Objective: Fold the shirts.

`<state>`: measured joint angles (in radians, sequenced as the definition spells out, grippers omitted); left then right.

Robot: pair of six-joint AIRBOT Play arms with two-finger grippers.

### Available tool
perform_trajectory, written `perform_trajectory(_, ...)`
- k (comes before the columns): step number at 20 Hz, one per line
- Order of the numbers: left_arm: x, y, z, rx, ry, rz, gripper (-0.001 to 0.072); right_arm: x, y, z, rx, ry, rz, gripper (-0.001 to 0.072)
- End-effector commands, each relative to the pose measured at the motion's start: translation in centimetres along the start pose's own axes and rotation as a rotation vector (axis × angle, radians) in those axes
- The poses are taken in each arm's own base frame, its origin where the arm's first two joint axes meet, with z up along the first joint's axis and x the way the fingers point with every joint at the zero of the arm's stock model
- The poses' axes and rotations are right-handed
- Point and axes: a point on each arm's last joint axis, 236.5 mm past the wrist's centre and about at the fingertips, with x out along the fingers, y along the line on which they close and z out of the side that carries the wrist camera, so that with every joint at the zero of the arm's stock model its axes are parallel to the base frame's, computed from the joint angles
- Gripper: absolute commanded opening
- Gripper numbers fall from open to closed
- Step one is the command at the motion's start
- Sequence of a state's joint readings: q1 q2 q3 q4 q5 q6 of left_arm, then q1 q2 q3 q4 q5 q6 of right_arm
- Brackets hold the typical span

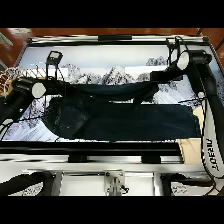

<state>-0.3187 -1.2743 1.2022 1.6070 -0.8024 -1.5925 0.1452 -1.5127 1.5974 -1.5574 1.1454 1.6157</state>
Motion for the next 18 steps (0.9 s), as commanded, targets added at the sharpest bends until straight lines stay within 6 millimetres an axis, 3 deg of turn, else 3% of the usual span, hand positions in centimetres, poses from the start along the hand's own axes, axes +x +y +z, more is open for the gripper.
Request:
perform_trajectory(1,1.5,-0.2,-1.2,-0.008,0.035,-0.007,0.0082,0.4,-1.3,3.1,-0.01,-0.138,-0.055,0.0093)
perform_trajectory(3,1.0,-0.2,-0.3,-0.006,0.01,-0.008,0.0082,-2.3,-2.5,7.8,-0.09,-0.311,-0.122,0.0093)
perform_trajectory(6,0.2,-0.2,0.7,-0.007,-0.018,-0.008,0.0082,-9.4,-3.3,15.3,-0.159,-0.603,-0.208,0.0093)
perform_trajectory(8,0.0,-0.2,0.6,-0.008,-0.017,-0.008,0.0082,-11.9,-3.3,17.0,-0.193,-0.673,-0.227,0.0093)
perform_trajectory(9,0.0,-0.2,0.6,-0.007,-0.016,-0.008,0.0082,-11.3,-3.0,16.3,-0.191,-0.638,-0.211,0.0093)
perform_trajectory(10,0.0,-0.2,0.6,-0.007,-0.015,-0.008,0.0082,-9.2,-2.4,14.4,-0.186,-0.536,-0.168,0.0093)
perform_trajectory(14,0.1,-0.2,0.5,-0.007,-0.012,-0.008,0.0083,2.5,0.3,1.7,-0.093,0.012,0.008,0.0094)
perform_trajectory(16,0.2,-0.1,0.4,-0.006,-0.006,-0.006,0.0082,6.5,2.2,-3.9,-0.004,0.204,0.097,0.0101)
perform_trajectory(17,0.2,0.0,0.2,-0.002,0.001,-0.004,0.0082,7.5,2.5,-5.9,0.01,0.274,0.11,0.0166)
perform_trajectory(18,0.2,0.0,-0.1,0.016,0.012,-0.001,0.0083,7.8,2.5,-6.9,0.018,0.315,0.11,0.0385)
